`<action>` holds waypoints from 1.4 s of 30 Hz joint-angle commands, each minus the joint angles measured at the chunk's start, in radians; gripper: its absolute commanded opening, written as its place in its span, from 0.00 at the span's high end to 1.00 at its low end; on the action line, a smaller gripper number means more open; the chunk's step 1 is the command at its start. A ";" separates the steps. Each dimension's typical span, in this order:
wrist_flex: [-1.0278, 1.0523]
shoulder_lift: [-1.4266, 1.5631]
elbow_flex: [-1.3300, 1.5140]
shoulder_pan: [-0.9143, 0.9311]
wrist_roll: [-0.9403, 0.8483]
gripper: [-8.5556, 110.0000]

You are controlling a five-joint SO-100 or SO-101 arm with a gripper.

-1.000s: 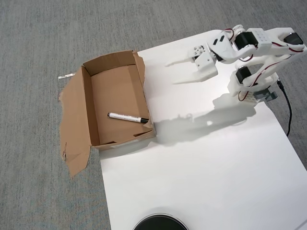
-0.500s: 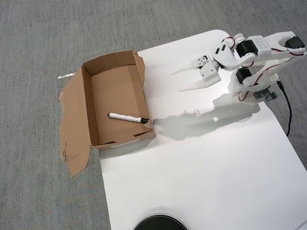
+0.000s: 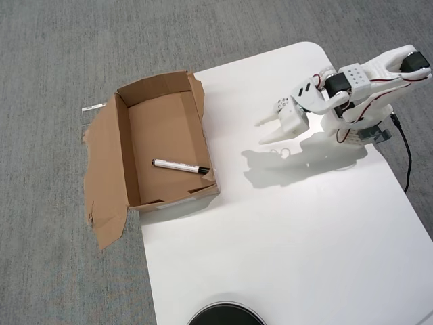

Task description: Grasp a pen and put it in the box.

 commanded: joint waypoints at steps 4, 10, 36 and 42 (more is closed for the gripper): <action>-0.008 0.011 0.004 0.016 0.421 0.75; -0.003 0.011 0.027 0.018 0.805 0.75; 0.005 0.314 0.387 0.015 1.435 0.75; 0.002 0.365 0.383 0.016 1.435 0.75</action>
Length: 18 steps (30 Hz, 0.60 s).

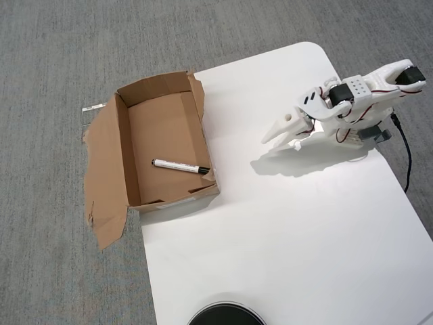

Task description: Grasp a pen and put it in the box.

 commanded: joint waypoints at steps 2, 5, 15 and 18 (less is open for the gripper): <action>-0.009 0.028 0.028 -0.008 0.047 0.75; -0.011 0.029 0.030 -0.010 0.047 0.75; 0.003 0.012 0.030 0.002 0.047 0.92; 0.008 0.006 0.030 0.005 0.045 0.93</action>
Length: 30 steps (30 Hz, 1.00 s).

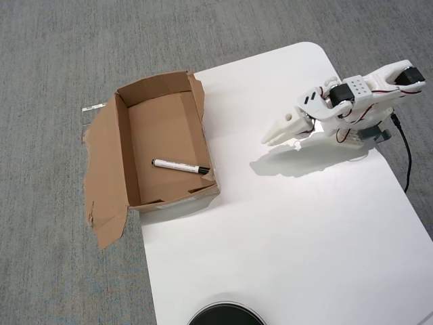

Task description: Grasp a pen and put it in the box.

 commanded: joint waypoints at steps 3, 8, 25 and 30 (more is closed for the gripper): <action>0.008 -0.049 0.028 0.012 0.045 0.92; 0.008 -0.104 0.028 0.008 0.044 0.92; 0.003 -0.091 0.027 0.008 0.044 0.92; -0.005 -0.089 0.027 -0.002 0.044 0.92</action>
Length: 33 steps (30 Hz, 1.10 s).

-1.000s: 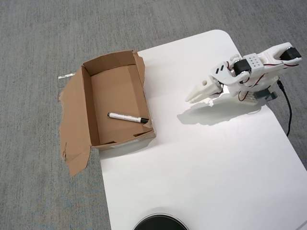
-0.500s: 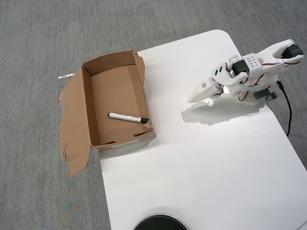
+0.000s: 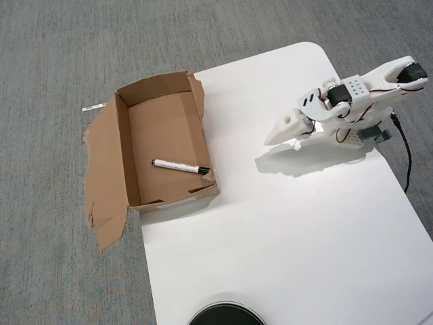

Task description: Grasp a pen and put it in the box.

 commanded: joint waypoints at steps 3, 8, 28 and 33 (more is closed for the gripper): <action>-0.011 0.006 0.027 -0.010 0.044 0.92; -0.002 0.071 0.027 0.001 0.044 0.92; 0.552 0.388 0.027 0.005 0.042 0.92; 0.716 0.388 0.027 0.007 0.044 0.92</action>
